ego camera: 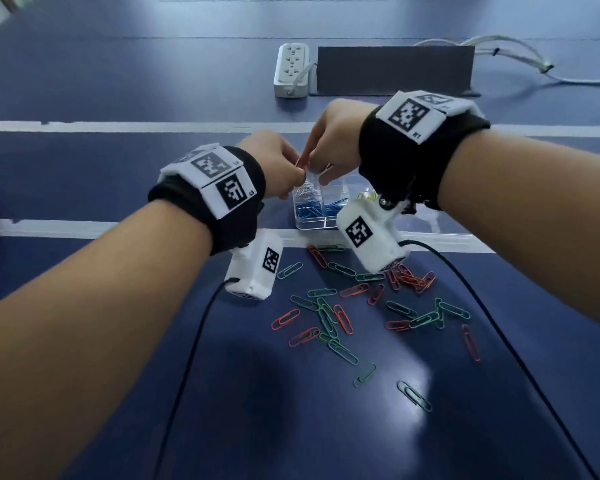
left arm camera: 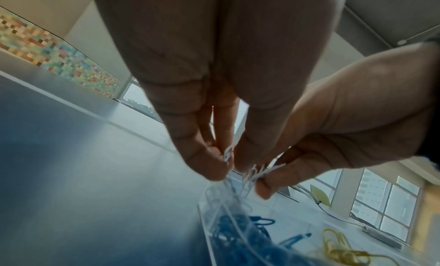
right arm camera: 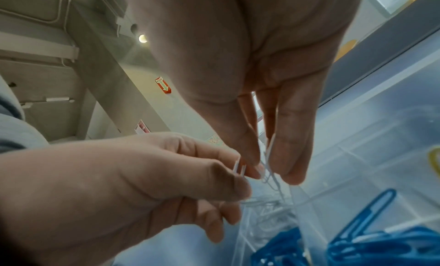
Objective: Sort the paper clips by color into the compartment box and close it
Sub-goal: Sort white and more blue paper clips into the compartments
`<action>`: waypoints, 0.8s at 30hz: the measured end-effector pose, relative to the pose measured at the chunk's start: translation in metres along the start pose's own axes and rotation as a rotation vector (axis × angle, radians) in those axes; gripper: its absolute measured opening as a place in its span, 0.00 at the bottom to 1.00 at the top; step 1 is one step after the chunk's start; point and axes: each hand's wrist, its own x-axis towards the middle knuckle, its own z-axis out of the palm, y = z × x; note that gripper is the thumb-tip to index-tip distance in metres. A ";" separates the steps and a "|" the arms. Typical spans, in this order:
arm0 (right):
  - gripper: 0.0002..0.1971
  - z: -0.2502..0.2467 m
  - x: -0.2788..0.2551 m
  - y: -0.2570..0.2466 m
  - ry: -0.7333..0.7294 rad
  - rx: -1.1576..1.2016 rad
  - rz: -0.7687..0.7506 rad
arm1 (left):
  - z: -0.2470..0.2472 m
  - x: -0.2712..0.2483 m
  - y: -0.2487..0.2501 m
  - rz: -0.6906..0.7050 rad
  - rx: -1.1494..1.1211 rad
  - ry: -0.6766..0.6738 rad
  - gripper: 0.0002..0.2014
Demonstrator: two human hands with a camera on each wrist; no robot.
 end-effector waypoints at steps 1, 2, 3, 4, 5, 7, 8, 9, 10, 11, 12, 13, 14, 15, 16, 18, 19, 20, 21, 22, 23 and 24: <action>0.14 0.001 0.002 0.000 -0.005 -0.007 -0.004 | -0.001 -0.002 0.000 -0.003 -0.016 0.005 0.07; 0.13 0.001 0.002 -0.001 -0.015 0.030 0.011 | -0.002 -0.003 0.000 -0.005 -0.025 0.010 0.08; 0.11 0.000 0.003 -0.002 -0.032 0.078 0.035 | -0.003 -0.004 -0.001 -0.008 -0.032 0.016 0.09; 0.07 -0.001 0.003 -0.003 -0.029 0.109 0.062 | -0.003 -0.004 -0.001 -0.009 -0.039 0.023 0.09; 0.04 -0.002 0.003 -0.004 -0.024 0.131 0.080 | -0.003 -0.005 0.000 -0.011 -0.044 0.029 0.09; 0.03 -0.003 0.003 -0.003 -0.017 0.232 0.086 | -0.001 -0.007 -0.001 -0.017 -0.044 0.037 0.11; 0.04 -0.004 0.003 -0.002 -0.013 0.290 0.084 | 0.000 -0.007 -0.001 -0.017 -0.033 0.042 0.12; 0.02 -0.003 0.001 -0.001 -0.016 0.314 0.088 | 0.001 -0.008 -0.001 -0.012 -0.011 0.047 0.13; 0.01 -0.003 -0.002 -0.002 -0.019 0.330 0.080 | 0.001 -0.008 -0.001 -0.005 0.017 0.050 0.12; 0.05 -0.002 -0.004 -0.002 -0.024 0.345 0.076 | 0.002 -0.009 -0.001 0.006 0.041 0.051 0.12; 0.09 -0.001 -0.005 -0.002 -0.029 0.354 0.068 | 0.002 -0.010 -0.002 0.018 0.059 0.050 0.12; 0.13 -0.001 -0.006 -0.001 -0.034 0.365 0.057 | 0.002 -0.010 -0.002 0.031 0.076 0.051 0.12; 0.15 0.000 -0.008 -0.002 -0.036 0.368 0.045 | 0.002 -0.010 -0.003 0.040 0.095 0.056 0.12; 0.17 0.000 -0.010 -0.002 -0.035 0.373 0.036 | 0.003 -0.011 -0.003 0.049 0.115 0.071 0.13; 0.18 0.001 -0.012 -0.002 -0.026 0.371 0.027 | 0.003 -0.010 -0.005 0.061 0.134 0.091 0.13; 0.17 0.001 -0.018 -0.005 -0.005 0.313 0.012 | 0.004 -0.008 -0.007 0.087 0.146 0.120 0.15; 0.16 0.002 -0.020 -0.007 0.011 0.261 0.004 | 0.004 -0.007 -0.008 0.098 0.155 0.123 0.16; 0.15 0.003 -0.023 -0.008 0.033 0.215 0.001 | 0.005 -0.007 -0.009 0.108 0.173 0.118 0.17; 0.15 0.004 -0.025 -0.010 0.053 0.185 0.000 | 0.005 -0.007 -0.010 0.119 0.196 0.113 0.18; 0.16 0.005 -0.026 -0.011 0.067 0.171 0.000 | 0.005 -0.006 -0.010 0.130 0.222 0.108 0.18; 0.17 0.007 -0.026 -0.011 0.077 0.167 -0.001 | 0.004 -0.007 -0.011 0.143 0.242 0.107 0.18; 0.19 0.008 -0.026 -0.012 0.078 0.170 -0.001 | 0.004 -0.008 -0.011 0.153 0.255 0.109 0.17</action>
